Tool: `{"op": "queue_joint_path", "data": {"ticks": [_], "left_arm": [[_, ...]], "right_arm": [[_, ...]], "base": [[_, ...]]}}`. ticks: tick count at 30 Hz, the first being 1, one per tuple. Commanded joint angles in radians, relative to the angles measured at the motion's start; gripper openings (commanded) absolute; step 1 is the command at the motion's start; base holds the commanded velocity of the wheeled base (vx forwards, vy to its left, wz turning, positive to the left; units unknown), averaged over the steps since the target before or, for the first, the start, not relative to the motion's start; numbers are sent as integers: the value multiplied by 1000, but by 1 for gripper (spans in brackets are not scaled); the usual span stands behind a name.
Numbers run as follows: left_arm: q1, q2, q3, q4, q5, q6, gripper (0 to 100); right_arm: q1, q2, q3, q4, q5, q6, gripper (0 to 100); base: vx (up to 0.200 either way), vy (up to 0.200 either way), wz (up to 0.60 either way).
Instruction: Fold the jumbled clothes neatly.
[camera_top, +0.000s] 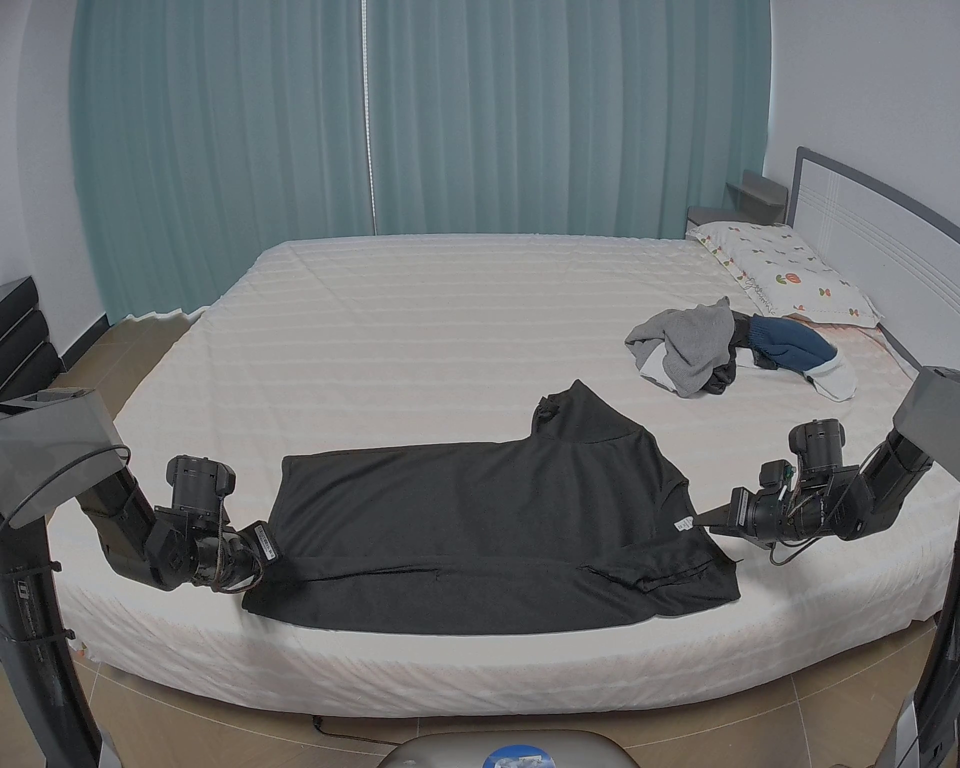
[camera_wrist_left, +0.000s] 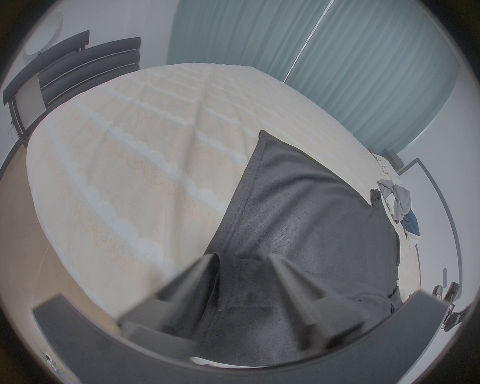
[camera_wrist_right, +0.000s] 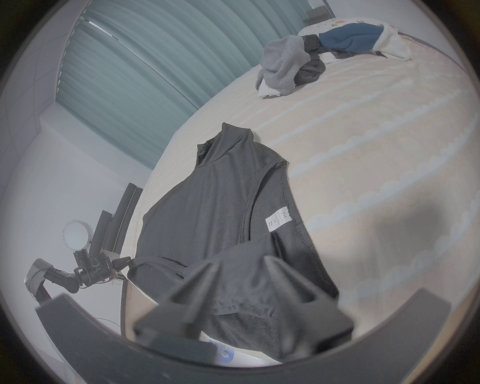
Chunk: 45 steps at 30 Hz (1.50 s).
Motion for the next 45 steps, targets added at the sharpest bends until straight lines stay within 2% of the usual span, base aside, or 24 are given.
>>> {"op": "queue_joint_path", "data": {"ticks": [1,5,9,12,14,16,18,20,21,24,28,29,31,33,34,45], "left_arm": [[6,8,-7,0,0,-2,100],[17,-3,-7,0,0,-38,100],[54,-55,10,0,-22,-84,100],[80,-99,37,1,-74,-129,100],[91,-135,68,1,-135,-181,100],[92,-145,85,1,-160,-204,100],[92,-151,122,-5,-201,-241,100],[92,-148,131,-8,-213,-249,100],[97,-141,142,-8,-232,-258,100],[103,-139,152,-11,-244,-258,100],[106,-138,152,-14,-247,-258,100],[106,-138,152,-14,-247,-258,100],[108,-132,151,-16,-246,-256,100],[109,-132,152,-16,-247,-256,100],[111,-125,152,-16,-247,-256,100],[112,-105,152,-17,-246,-252,100]], "right_arm": [[4,-1,-5,-8,0,38,100],[4,-49,9,-2,0,100,100],[24,-153,61,3,-10,256,100],[58,-197,107,0,-20,367,100],[92,-213,136,0,-23,442,100],[110,-213,145,0,-30,476,100],[158,-196,165,-8,-66,535,100],[170,-184,175,-11,-84,545,100],[176,-168,190,-13,-104,539,100],[158,-174,202,-13,-105,515,100],[67,-191,210,-11,-78,353,100],[67,-191,210,-11,-78,353,100],[7,-180,201,-2,-23,247,100],[-16,-179,198,0,-1,215,100],[-34,-174,193,3,28,169,100],[-39,-44,181,-8,45,-28,100]], "base": [[0,0,0],[0,0,0],[0,0,0],[0,0,0],[0,0,0],[0,0,0],[0,0,0],[0,0,0],[0,0,0],[0,0,0],[0,0,0],[0,0,0],[0,0,0],[0,0,0],[0,0,0],[0,0,0]]}}
